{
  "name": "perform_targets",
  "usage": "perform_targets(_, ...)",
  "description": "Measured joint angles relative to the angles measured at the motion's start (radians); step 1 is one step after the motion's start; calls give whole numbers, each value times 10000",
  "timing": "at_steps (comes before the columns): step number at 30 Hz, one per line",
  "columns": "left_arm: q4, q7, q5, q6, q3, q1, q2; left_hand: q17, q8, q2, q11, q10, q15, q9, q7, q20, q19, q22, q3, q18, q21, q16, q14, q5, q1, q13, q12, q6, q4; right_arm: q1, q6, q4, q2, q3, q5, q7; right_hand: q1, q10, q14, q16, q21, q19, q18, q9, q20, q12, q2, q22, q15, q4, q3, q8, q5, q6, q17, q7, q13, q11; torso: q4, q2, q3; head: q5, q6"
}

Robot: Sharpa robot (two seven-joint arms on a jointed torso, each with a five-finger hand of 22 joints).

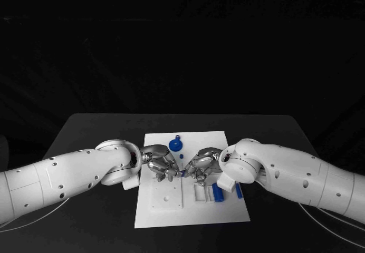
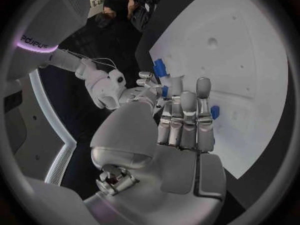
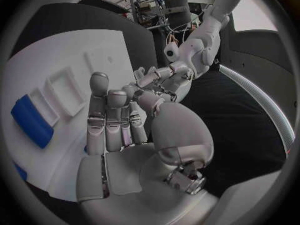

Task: Assemble the parts on the task board

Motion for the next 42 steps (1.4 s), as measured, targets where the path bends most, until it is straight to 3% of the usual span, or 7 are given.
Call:
perform_targets(5, -24, 4, 64, 29, -5, -2, 13, 0, 157, 180, 16, 51, 35, -622, 13, 36, -36, 0, 298, -1, 79, 50, 0, 49, -115, -99, -157, 13, -240, 2, -9, -30, 31, 0, -14, -29, 0, 0, 0, 0, 0, 0, 0, -2, 0, 0, 0, 0, 0, 0, 0, -27, 0, -5, -1, 3, -5, 0, 5, 0, -1, -23, -19)
perform_targets(14, -82, -3, 138, 52, -8, -3, 40, -27, 257, 88, 1, 68, 51, -707, 38, 36, -35, -1, 114, 0, 79, 50, 16, 9, -398, -66, -163, -5, 13, 4, -30, -46, 63, 0, -41, -66, 0, 1, 0, 0, 0, 0, 0, -12, 0, 0, -1, 0, 0, -2, -1, 10, 0, 22, -2, -25, -9, 1, 3, 2, 1, -34, -5)
perform_targets(18, -103, -26, 160, 52, -9, -3, 58, -40, 207, -52, 35, 37, 51, -796, 64, 36, -35, 7, -104, 0, 79, 49, 16, -275, -598, -26, -126, -76, 260, 4, -39, -49, 69, -1, -55, -83, 0, 1, 0, 0, 0, 0, 1, -11, 0, 0, -1, 0, 0, -2, -1, 10, 0, 21, -2, -25, -9, 1, 1, 4, 3, -34, -12)
perform_targets(21, -113, -44, 170, 51, -10, -3, 72, -47, 149, -142, 58, 13, 51, -798, 116, 60, -12, 7, -396, 0, 59, 49, 16, -963, -691, 7, -72, -129, 564, 4, -46, -52, 72, -2, -67, -93, 0, 1, 0, 0, 0, 0, -1, -10, 0, 0, -1, 0, 0, -2, -1, 10, 0, 12, -3, -32, -9, 1, 0, 4, 3, -34, -24)
perform_targets(25, -117, -66, 182, 45, -10, -3, 81, -60, 141, -227, 108, -50, 74, -799, 161, 92, 21, 6, -780, 0, -38, 49, -6, -1108, -415, 44, 1, -175, 940, 4, -51, -57, 76, -3, -78, -102, 0, 1, 0, 0, 0, 0, -1, -9, 0, 0, -1, 0, 0, -2, -1, 8, 0, 40, -3, -2, -9, 1, 0, 4, 2, -22, -28)
perform_targets(36, -123, -99, 194, 53, -11, -5, 99, -61, 156, 7, 75, -151, 88, -804, 173, 92, 21, 5, -571, 0, -84, 48, -20, -995, 329, 49, 69, -286, 383, 4, -71, -82, 92, -6, -101, -126, 0, 2, 0, 0, 0, 0, -1, -3, 0, 0, -2, 0, 0, -2, -1, -1, 0, 32, -5, 7, -9, 2, 3, 3, -4, -33, -16)
perform_targets(42, -135, -97, 239, 71, -13, -5, 99, -53, 221, 191, 19, -94, 91, -1322, 54, 92, 21, 4, -233, 0, -84, 48, -19, -998, 590, 5, 69, -154, 41, 4, -77, -87, 98, -7, -106, -129, 26, 17, 0, 0, 0, 0, -1, -3, 0, 0, -27, 0, 0, -2, -1, -23, 0, 28, -5, 10, -9, 17, 4, 3, -4, -27, -17)
